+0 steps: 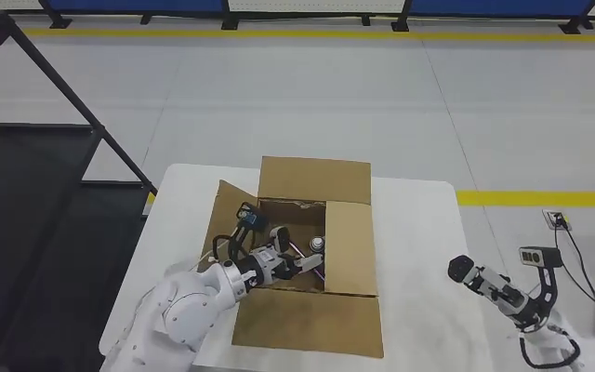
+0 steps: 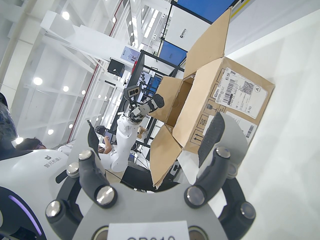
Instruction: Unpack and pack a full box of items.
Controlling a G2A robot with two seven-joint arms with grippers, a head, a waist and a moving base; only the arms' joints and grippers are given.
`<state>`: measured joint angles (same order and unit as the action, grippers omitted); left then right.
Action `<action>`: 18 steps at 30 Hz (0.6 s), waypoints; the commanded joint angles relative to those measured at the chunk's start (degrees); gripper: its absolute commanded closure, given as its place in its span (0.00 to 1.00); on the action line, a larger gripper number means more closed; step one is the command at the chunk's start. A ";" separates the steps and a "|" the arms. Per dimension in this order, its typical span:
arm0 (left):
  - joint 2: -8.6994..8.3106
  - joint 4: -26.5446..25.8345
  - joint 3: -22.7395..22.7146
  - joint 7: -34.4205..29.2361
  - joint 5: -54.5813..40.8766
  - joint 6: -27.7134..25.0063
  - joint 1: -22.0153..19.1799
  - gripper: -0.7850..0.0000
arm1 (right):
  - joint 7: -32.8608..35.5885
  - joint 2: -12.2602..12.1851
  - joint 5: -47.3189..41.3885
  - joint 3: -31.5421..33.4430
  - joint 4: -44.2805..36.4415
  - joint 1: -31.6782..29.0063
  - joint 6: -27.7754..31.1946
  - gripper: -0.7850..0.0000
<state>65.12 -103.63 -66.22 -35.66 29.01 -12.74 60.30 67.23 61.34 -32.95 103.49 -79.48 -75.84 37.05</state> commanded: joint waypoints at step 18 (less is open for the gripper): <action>5.60 28.35 15.14 -14.71 -34.12 0.02 -16.31 0.00 | -0.24 -1.28 -2.96 5.80 0.44 -4.72 0.24 0.00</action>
<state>70.35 -76.66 -51.82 -50.63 -4.26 -12.18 44.80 66.96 60.12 -35.76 109.09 -79.20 -80.49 37.31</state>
